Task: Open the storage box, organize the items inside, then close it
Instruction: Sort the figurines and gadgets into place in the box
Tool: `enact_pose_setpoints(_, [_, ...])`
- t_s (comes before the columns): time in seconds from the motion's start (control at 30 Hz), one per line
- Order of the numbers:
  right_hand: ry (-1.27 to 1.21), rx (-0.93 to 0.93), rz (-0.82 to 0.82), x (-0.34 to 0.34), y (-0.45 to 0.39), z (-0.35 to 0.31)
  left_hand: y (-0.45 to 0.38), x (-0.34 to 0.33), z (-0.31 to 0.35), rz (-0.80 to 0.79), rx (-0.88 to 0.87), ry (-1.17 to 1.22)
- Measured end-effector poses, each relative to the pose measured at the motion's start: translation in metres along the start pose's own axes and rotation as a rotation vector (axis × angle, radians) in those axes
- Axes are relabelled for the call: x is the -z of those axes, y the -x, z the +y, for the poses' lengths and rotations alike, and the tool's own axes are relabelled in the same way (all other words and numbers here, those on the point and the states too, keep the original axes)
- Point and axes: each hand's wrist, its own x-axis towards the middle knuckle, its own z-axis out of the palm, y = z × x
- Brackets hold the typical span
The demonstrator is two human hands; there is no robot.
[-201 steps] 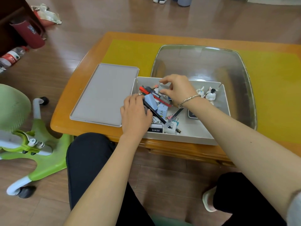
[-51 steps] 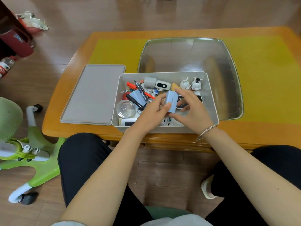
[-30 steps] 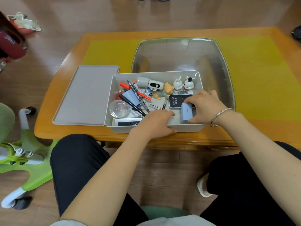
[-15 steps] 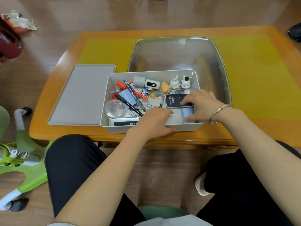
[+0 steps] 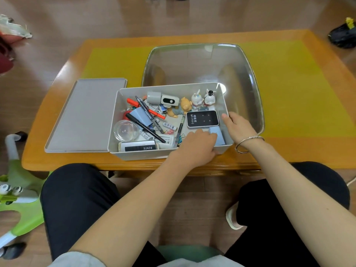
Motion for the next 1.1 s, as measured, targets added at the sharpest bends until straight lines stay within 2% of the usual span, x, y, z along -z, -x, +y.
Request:
enact_pose_setpoints(0.23, [0.108,-0.012,0.006,-0.005,-0.003,-0.001,-0.002,-0.004,-0.005,-0.051,-0.047,0.021])
enact_pose_setpoints(0.43, [0.193,-0.056,0.063,-0.01,-0.004,-0.005,-0.004,-0.008,-0.009,0.006,0.026,0.235])
enact_pose_setpoints(0.67, [0.192,-0.056,0.082,-0.012,-0.002,-0.007,-0.02,-0.006,-0.013,-0.1,0.139,0.461])
enact_pose_setpoints(0.77, [0.17,-0.05,0.086,-0.012,-0.002,-0.005,-0.02,-0.005,-0.014,-0.089,0.078,0.465])
enact_pose_setpoints(0.93, [0.158,-0.041,0.088,-0.013,-0.002,-0.005,-0.02,-0.004,-0.014,-0.111,0.073,0.448])
enact_pose_setpoints(1.1, [0.15,-0.047,0.092,-0.013,0.0,-0.007,-0.015,-0.005,-0.007,-0.024,0.075,0.24])
